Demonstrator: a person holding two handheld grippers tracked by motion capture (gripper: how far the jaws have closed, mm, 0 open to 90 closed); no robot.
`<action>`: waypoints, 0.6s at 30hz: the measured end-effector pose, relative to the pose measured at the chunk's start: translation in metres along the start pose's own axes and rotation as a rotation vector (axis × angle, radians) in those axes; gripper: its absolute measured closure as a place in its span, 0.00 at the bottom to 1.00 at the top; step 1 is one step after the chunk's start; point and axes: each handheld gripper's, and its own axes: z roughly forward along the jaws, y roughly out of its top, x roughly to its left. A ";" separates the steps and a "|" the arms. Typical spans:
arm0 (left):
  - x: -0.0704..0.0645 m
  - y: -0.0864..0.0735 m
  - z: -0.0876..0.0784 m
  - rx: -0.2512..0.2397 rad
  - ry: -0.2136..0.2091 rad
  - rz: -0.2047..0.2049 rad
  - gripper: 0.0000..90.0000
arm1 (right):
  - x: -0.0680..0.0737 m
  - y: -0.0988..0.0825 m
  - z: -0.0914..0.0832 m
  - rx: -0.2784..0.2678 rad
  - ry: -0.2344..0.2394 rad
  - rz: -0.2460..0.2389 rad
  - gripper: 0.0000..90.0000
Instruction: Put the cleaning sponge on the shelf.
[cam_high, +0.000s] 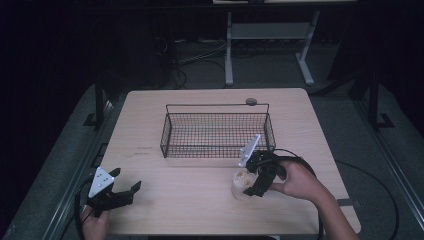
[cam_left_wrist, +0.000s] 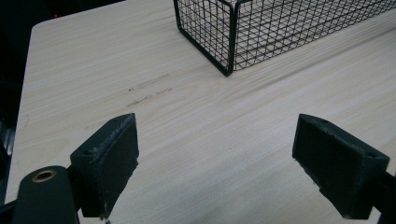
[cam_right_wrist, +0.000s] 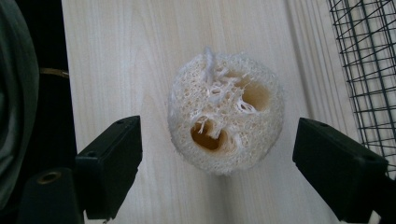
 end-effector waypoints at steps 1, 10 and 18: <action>0.000 0.000 0.000 0.000 0.000 0.000 0.15 | 0.000 0.001 0.001 0.003 -0.001 -0.002 0.17; 0.000 0.000 0.000 -0.002 0.001 -0.004 0.15 | -0.005 0.007 0.011 0.041 0.008 -0.010 0.18; 0.000 0.000 0.000 -0.001 0.000 -0.002 0.15 | -0.007 0.008 0.016 0.060 0.008 -0.008 0.23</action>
